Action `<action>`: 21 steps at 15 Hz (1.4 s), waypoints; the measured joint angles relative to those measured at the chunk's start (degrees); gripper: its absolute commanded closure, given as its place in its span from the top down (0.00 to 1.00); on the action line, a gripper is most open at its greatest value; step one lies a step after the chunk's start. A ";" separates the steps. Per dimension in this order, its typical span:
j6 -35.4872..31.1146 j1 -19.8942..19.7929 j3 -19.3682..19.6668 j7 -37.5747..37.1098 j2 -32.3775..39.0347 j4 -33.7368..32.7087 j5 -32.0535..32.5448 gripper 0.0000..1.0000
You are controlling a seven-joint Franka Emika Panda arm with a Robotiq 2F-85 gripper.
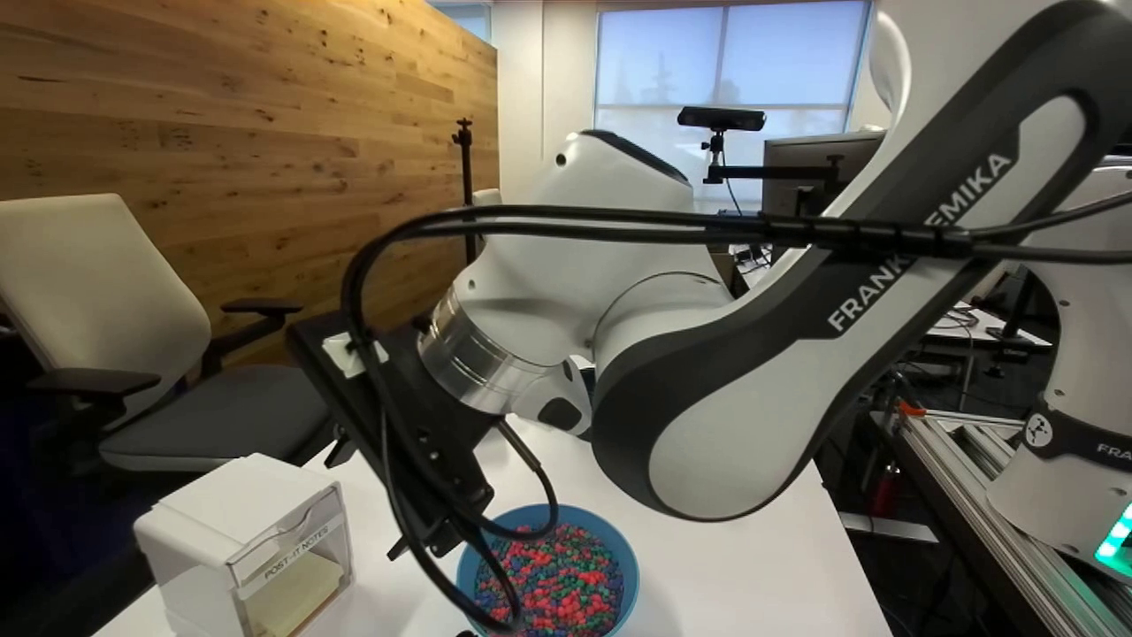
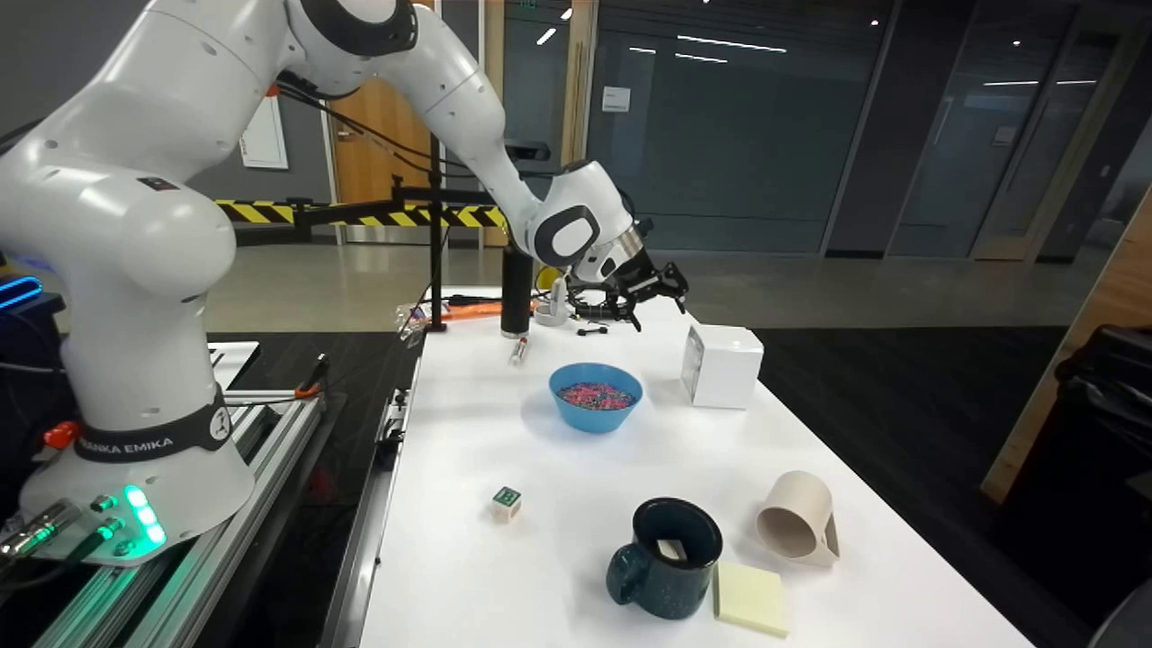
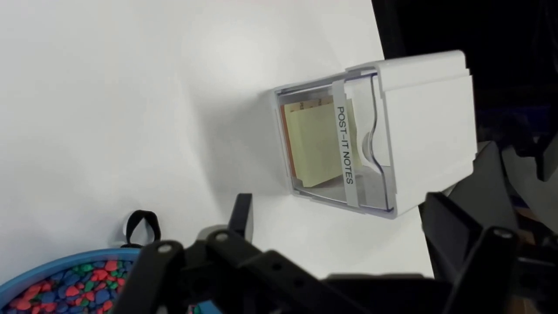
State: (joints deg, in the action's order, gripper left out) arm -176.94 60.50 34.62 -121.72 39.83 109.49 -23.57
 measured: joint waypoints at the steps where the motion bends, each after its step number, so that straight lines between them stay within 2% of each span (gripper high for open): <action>1: 0.34 -0.18 -0.07 0.14 0.07 -0.34 0.00 1.00; 4: 0.59 -0.90 -0.68 0.49 0.32 -1.24 0.01 1.00; 9: -1.00 -4.53 -5.02 0.50 0.23 -2.79 1.91 1.00; 21: -1.01 -4.82 -5.32 0.50 0.23 -3.15 1.97 1.00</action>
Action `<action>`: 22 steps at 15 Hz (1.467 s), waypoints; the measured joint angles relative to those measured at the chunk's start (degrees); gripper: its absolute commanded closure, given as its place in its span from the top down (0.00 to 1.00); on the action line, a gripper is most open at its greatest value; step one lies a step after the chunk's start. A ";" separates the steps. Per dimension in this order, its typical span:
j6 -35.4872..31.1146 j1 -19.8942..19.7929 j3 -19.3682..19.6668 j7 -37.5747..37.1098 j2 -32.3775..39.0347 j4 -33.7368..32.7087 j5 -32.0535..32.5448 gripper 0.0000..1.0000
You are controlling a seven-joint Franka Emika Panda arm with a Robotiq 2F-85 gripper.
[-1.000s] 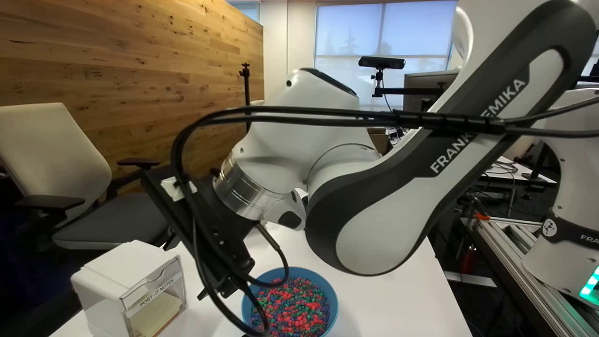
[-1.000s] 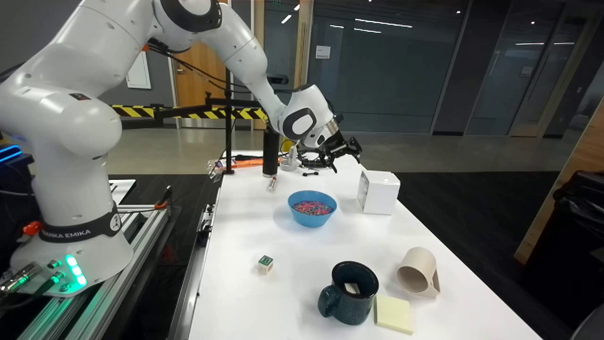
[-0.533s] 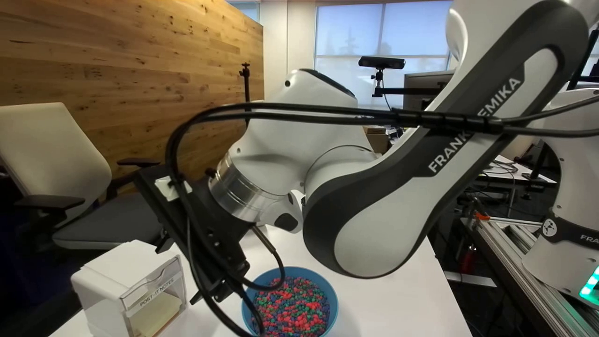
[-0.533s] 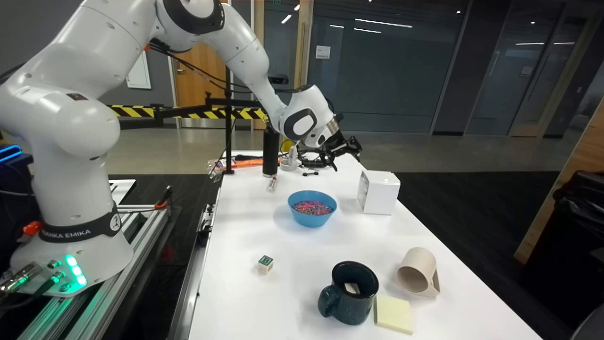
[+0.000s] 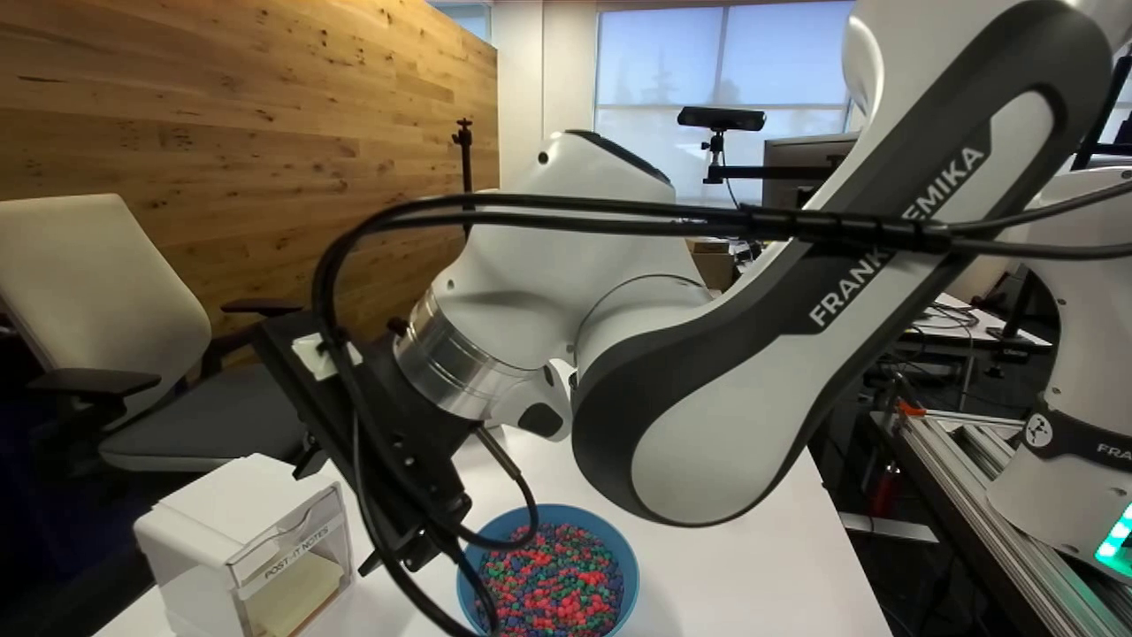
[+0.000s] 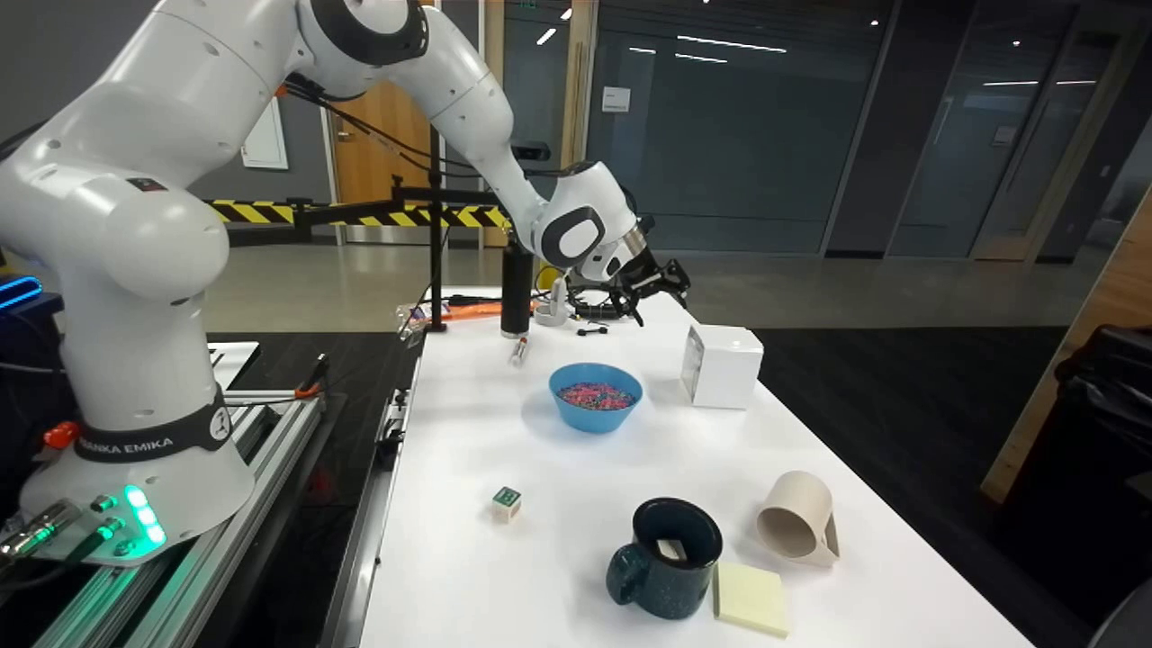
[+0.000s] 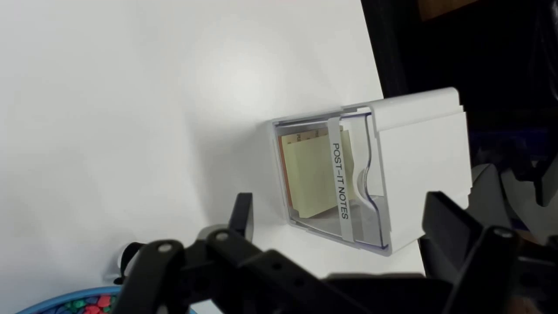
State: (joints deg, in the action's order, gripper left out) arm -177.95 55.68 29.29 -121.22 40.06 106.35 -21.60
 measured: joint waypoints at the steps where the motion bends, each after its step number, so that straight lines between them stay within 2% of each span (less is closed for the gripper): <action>1: 0.00 0.00 0.00 0.00 0.00 0.00 0.00 1.00; 5: 0.07 0.34 0.41 -0.19 0.11 0.00 -0.05 1.00; 7: 0.57 1.96 2.25 -1.32 0.50 -0.10 -0.08 1.00; 9: 3.05 5.88 6.59 -4.73 1.92 -1.29 -0.08 1.00; 11: 9.65 11.14 11.97 -9.91 4.50 -4.61 -0.07 1.00; 12: 13.95 12.75 13.19 -12.80 5.51 -6.77 1.31 1.00; 14: 21.93 13.43 12.41 -19.13 6.55 -11.29 5.63 1.00; 17: 29.72 11.75 8.98 -26.95 7.08 -16.83 10.56 1.00; 20: 32.50 8.27 4.63 -34.38 7.43 -19.24 14.40 1.00; 22: 32.70 8.70 6.49 -33.90 9.03 -19.32 10.60 1.00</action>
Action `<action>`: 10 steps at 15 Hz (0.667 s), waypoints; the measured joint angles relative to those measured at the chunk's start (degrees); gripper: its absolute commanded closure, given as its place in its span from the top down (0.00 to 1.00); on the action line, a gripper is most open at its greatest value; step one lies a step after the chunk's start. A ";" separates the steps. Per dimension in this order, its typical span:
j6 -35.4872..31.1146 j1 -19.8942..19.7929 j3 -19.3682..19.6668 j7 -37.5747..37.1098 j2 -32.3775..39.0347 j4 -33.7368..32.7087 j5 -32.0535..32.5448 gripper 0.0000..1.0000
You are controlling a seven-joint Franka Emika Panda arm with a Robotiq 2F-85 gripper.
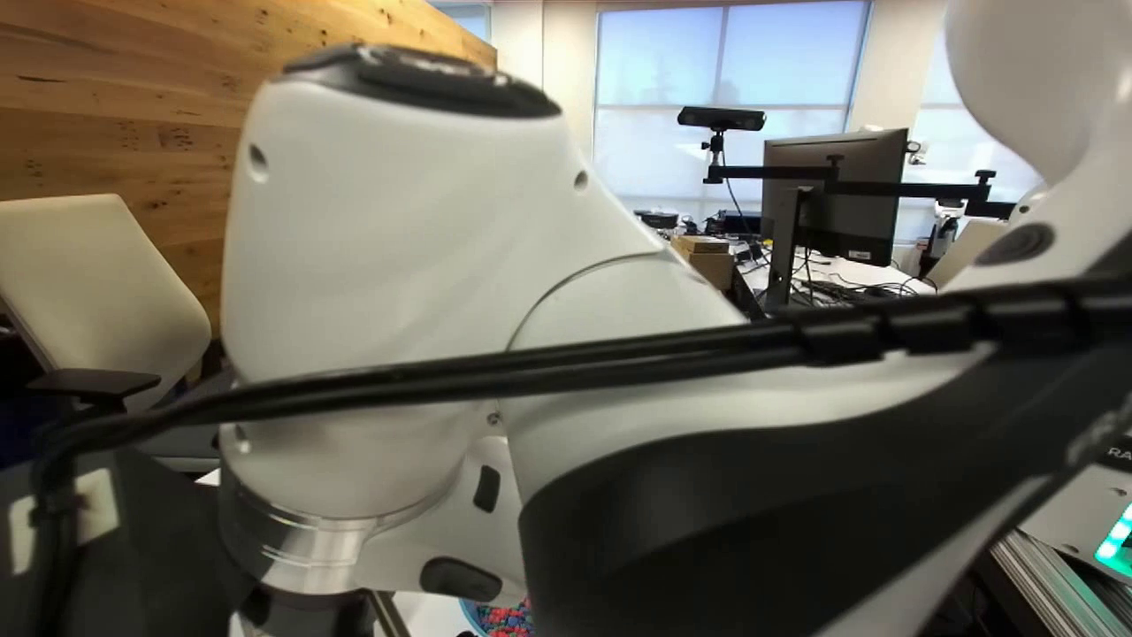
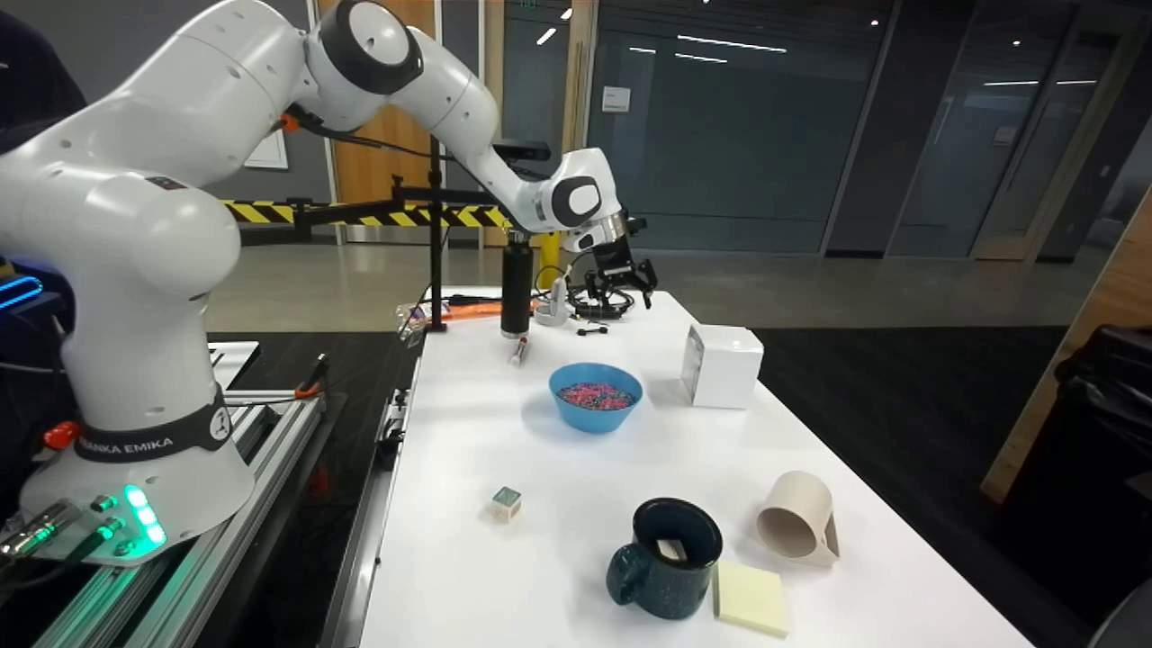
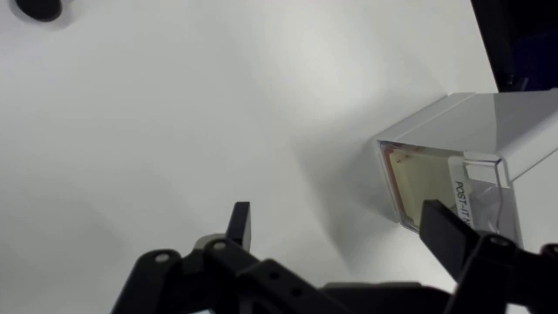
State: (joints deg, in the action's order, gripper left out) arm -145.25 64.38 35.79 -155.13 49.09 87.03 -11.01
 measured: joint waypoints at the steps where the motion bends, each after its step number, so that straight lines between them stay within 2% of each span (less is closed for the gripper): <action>1: -0.03 0.22 0.89 -0.54 0.89 0.00 -0.59 1.00; 3: -0.04 1.37 3.63 -0.14 3.14 0.07 -4.26 1.00; 6: -1.44 2.79 7.10 -0.15 5.71 0.92 -6.33 1.00; 10: -9.33 4.19 9.52 -0.54 5.35 8.77 -3.83 1.00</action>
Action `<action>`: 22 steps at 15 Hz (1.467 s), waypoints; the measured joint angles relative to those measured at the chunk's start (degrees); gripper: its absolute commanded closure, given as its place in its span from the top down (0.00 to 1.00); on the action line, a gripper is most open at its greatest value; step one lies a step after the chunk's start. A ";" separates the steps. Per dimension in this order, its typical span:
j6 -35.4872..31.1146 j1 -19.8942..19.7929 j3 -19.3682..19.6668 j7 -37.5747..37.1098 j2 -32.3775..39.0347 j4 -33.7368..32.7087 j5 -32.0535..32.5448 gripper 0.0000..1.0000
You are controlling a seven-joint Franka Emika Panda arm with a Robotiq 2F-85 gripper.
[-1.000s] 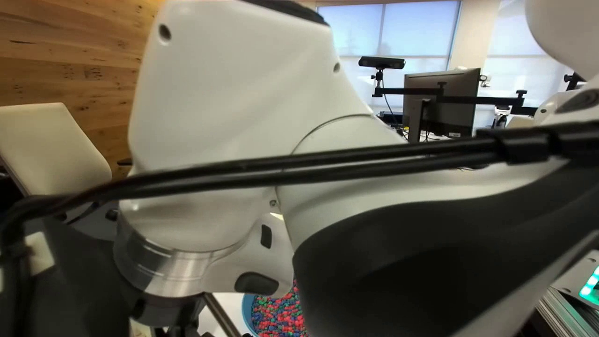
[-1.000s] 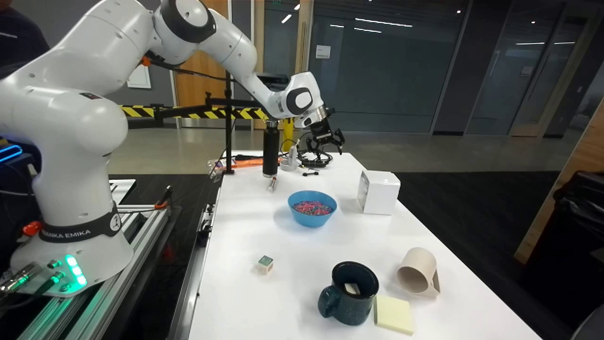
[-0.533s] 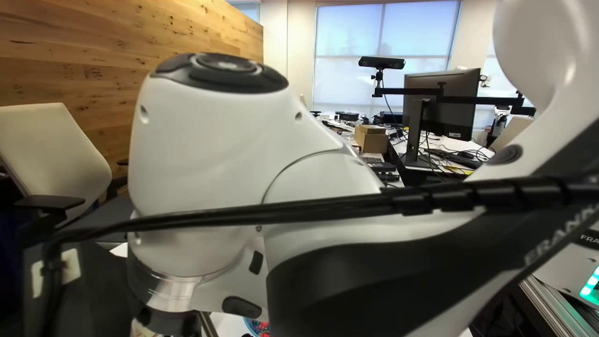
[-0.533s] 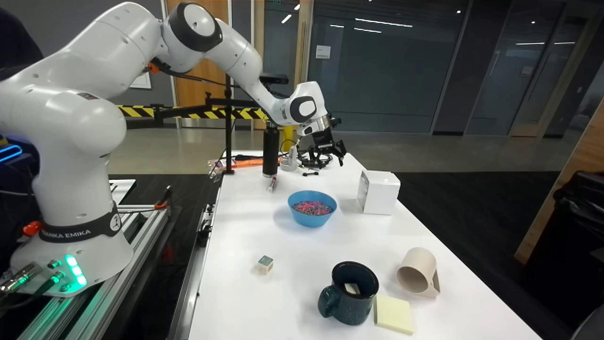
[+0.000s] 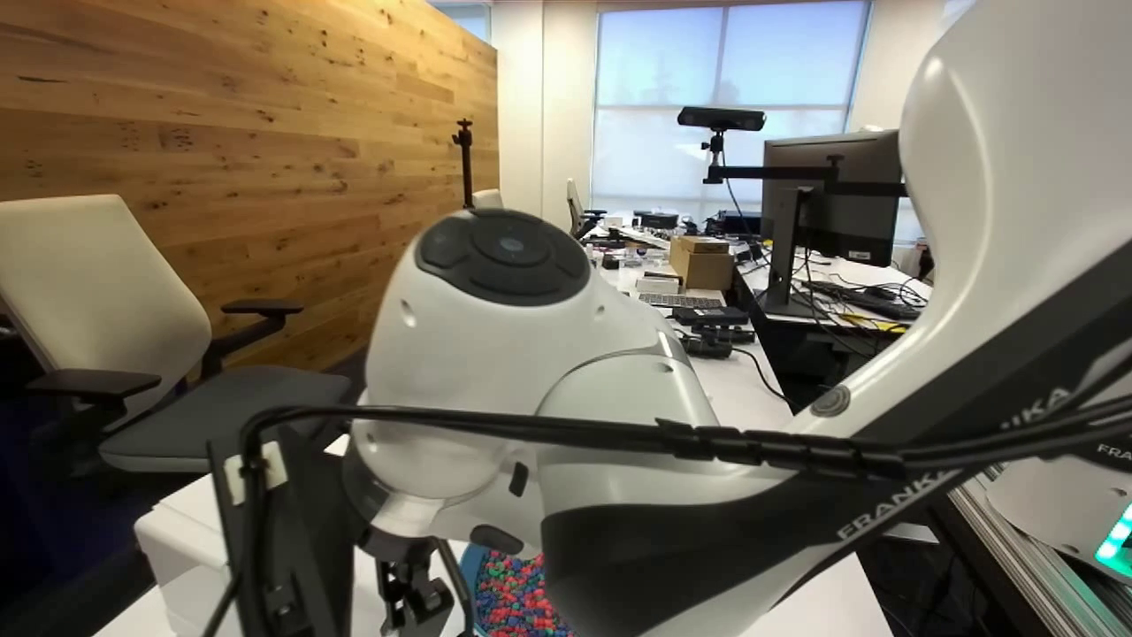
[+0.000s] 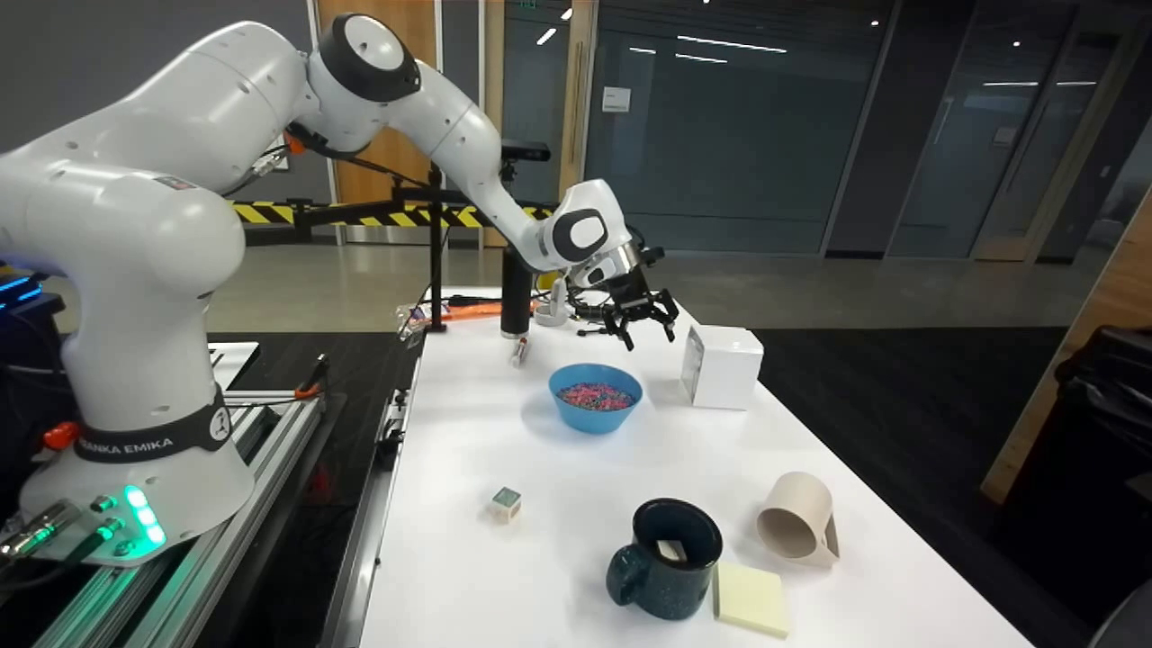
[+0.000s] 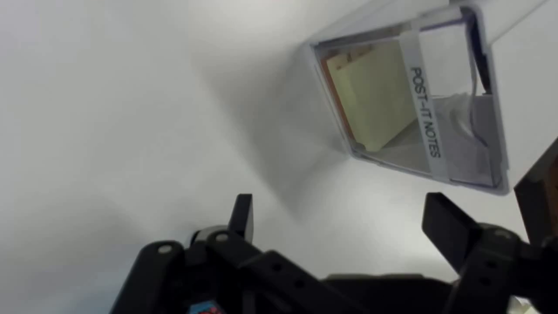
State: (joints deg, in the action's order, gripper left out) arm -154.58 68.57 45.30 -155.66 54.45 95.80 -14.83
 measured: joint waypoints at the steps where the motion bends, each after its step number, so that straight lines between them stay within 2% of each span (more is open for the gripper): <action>1: -2.67 0.71 0.82 0.30 -0.31 3.01 0.20 1.00; 6: -13.40 5.95 6.18 0.40 -3.00 15.91 4.91 1.00; 10: -14.41 11.88 10.62 1.20 -5.56 19.09 6.22 1.00; 13: -14.41 14.22 11.45 1.46 -7.33 19.43 6.23 1.00; 17: -16.43 12.24 8.28 2.40 -9.63 19.16 6.22 1.00; 22: -16.62 3.23 0.48 7.83 -11.42 13.93 6.22 1.00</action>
State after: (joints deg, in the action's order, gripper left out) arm -171.21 71.80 45.79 -147.83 43.02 109.73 -8.61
